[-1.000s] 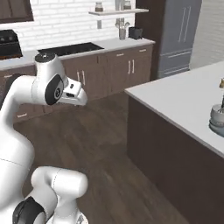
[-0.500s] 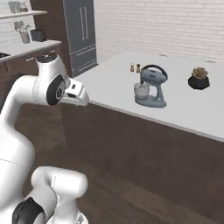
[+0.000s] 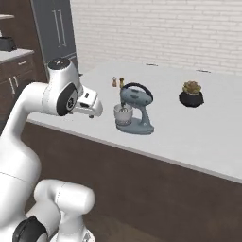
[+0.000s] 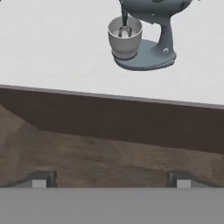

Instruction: Navigate to the stand mixer.

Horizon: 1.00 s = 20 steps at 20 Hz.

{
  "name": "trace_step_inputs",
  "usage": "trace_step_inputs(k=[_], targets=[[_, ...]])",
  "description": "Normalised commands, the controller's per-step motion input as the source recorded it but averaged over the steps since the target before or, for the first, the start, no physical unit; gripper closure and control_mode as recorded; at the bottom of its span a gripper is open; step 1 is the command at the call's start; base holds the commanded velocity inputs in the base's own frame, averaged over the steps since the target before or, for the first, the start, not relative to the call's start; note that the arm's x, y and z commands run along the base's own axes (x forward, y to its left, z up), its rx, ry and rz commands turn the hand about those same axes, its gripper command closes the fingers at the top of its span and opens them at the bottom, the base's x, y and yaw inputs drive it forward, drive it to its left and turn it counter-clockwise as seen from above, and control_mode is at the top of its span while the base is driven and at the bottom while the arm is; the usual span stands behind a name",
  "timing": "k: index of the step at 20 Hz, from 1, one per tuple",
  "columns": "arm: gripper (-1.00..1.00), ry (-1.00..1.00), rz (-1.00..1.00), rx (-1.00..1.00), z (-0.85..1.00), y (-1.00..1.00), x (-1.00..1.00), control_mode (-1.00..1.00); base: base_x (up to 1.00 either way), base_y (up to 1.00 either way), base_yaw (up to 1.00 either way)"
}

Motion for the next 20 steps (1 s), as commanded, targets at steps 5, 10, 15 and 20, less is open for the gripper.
trace_step_inputs(k=[5, 10, 15, 20], targets=[[-1.00, 0.00, 0.00, 0.00, 0.00, 0.00, 0.00, 1.00, 0.94, -0.12, -0.09], [-1.00, 0.00, 0.00, 0.00, 0.00, 0.00, 0.00, 1.00, 0.93, -0.08, -0.14], [-1.00, 0.00, -0.05, 0.00, -0.02, -0.04, 0.67, -1.00, 0.19, 0.00, -0.01], [-1.00, 0.00, -0.17, 0.00, -0.13, -0.33, 0.52, -1.00, 0.00, 0.00, 0.00]])
